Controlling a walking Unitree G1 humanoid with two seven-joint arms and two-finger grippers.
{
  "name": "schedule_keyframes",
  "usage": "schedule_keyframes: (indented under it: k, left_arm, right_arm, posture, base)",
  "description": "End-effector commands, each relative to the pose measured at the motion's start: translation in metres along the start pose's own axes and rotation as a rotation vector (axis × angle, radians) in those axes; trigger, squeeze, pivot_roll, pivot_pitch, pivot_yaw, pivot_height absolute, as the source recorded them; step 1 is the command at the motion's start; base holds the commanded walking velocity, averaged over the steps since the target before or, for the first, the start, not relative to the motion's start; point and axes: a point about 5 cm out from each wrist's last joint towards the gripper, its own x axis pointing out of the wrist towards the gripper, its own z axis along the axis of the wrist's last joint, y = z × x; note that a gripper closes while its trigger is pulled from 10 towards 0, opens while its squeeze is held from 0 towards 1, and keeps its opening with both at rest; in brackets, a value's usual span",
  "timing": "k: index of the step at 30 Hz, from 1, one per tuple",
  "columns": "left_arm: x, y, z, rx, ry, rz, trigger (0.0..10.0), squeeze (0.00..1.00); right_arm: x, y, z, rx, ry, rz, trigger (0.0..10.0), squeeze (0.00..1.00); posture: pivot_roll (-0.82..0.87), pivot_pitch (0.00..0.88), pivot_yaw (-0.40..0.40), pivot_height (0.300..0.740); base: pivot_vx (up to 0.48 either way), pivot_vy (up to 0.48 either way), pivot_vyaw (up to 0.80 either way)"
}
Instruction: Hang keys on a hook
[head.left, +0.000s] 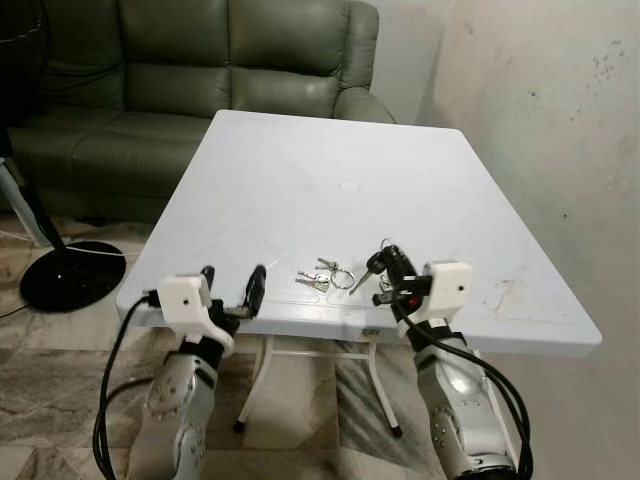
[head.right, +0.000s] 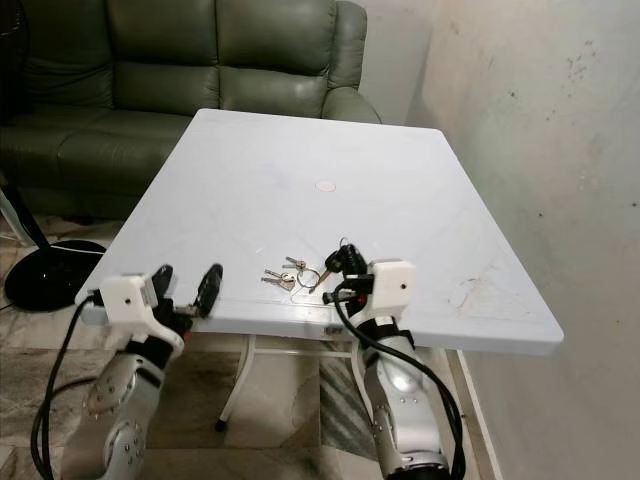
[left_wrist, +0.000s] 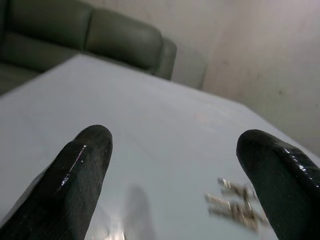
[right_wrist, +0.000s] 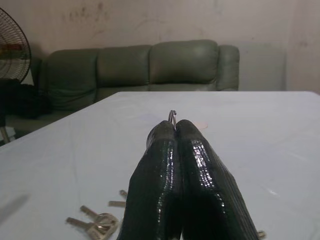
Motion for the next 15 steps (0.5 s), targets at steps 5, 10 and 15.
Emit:
schedule_keyframes:
  k: [5,10,15]
  left_arm:
    - [0.004,0.000,0.021,-0.003,-0.088,-0.001,10.0,0.00]
    - [-0.002,-0.006,0.021,0.011,-0.095,-0.021,10.0,0.00]
    - [-0.011,-0.009,0.020,-0.016,-0.093,-0.037,10.0,0.00]
  right_arm:
    - [-0.007,-0.018,0.026,-0.065,-0.103,-0.018,10.0,0.00]
    - [-0.019,-0.024,0.033,-0.094,-0.105,-0.038,10.0,0.00]
    - [-0.033,-0.027,0.037,-0.103,-0.098,-0.046,10.0,0.00]
  posture:
    - [0.04,0.013,-0.073,0.740]
    - [0.03,0.000,-0.070,0.740]
    - [0.02,0.000,-0.065,0.740]
  base:
    - [0.000,0.000,0.00]
    - [0.000,0.000,0.00]
    - [0.000,0.000,0.00]
